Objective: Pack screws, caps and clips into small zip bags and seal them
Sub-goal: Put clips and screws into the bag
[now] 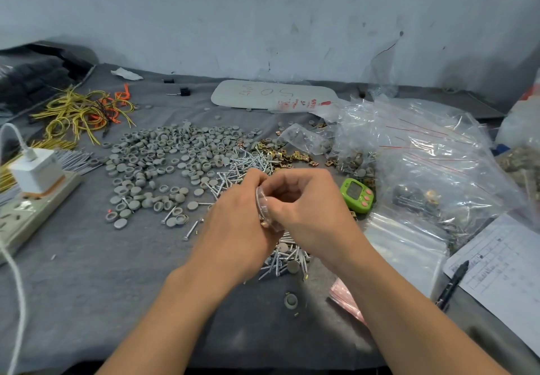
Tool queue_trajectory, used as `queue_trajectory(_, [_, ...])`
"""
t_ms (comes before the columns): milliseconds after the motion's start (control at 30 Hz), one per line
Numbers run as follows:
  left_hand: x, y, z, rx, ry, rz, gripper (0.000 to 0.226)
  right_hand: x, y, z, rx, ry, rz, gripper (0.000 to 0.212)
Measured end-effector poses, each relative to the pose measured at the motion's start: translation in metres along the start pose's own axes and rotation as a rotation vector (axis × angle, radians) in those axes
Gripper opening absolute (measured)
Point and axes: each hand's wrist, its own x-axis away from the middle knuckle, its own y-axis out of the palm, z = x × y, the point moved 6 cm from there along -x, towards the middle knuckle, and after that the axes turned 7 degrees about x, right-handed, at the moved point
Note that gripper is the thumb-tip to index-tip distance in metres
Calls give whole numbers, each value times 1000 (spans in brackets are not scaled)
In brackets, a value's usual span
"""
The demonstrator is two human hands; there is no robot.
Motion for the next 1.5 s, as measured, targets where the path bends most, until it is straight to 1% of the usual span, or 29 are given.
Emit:
queue_trajectory(100, [0,-6,0,41,0,30,41,-1,3,-5,11,-29,-25,19])
queue_trajectory(167, [0,-10,-2,62,2,58,40,-2,-8,-8,-6,-48,54,17])
queue_trajectory(200, [1,-13,-2,72,-4,76,40,-3,-15,-8,40,-50,110,15])
queue_trajectory(233, [1,-16,-4,75,-10,95,41,-4,-23,-6,153,-42,153,15])
queue_trajectory(267, [0,-19,-5,74,-13,112,41,-4,-28,-3,336,-22,156,15])
queue_trajectory(333, [0,-25,-8,79,-18,141,41,-2,-27,8,771,68,14,12])
queue_trajectory(367, [0,-28,-9,81,-21,151,40,0,-25,15,923,126,-65,12])
queue_trajectory(400, [0,-30,-10,76,-23,157,40,1,-24,22,1003,172,-114,16])
queue_trajectory(433, [0,-31,-11,67,-23,160,40,2,-24,26,1019,198,-128,20])
queue_trajectory(500, [1,-33,-12,58,-19,160,41,1,-31,27,1010,211,-79,23])
queue_trajectory(567, [1,-33,-13,54,-16,161,41,1,-40,30,1013,230,-59,20])
queue_trajectory(700, [1,-32,-15,45,-22,153,42,7,-34,41,1067,247,-243,15])
queue_trajectory(867, [0,-30,-13,37,-12,155,42,4,-30,41,1117,213,-260,18])
queue_trajectory(1033, [0,-27,-12,29,-12,152,39,0,-32,43,1093,179,-284,5])
queue_trajectory(1100, [0,-26,-13,18,-16,147,39,-2,-36,44,1037,160,-258,2])
queue_trajectory(1167, [-1,-25,-13,2,-19,139,40,-4,-40,41,931,137,-161,8])
queue_trajectory(1233, [-1,-24,-13,-2,-25,133,41,-5,-42,35,766,117,-48,11])
queue_trajectory(1300, [-1,-22,-12,-2,-26,128,42,-6,-39,30,673,107,3,14])
queue_trajectory(1400, [0,-21,-11,-2,-16,128,43,-5,-33,26,741,103,-6,25])
queue_trajectory(1500, [0,-22,-12,3,-19,126,43,-3,-32,27,869,153,-36,35])
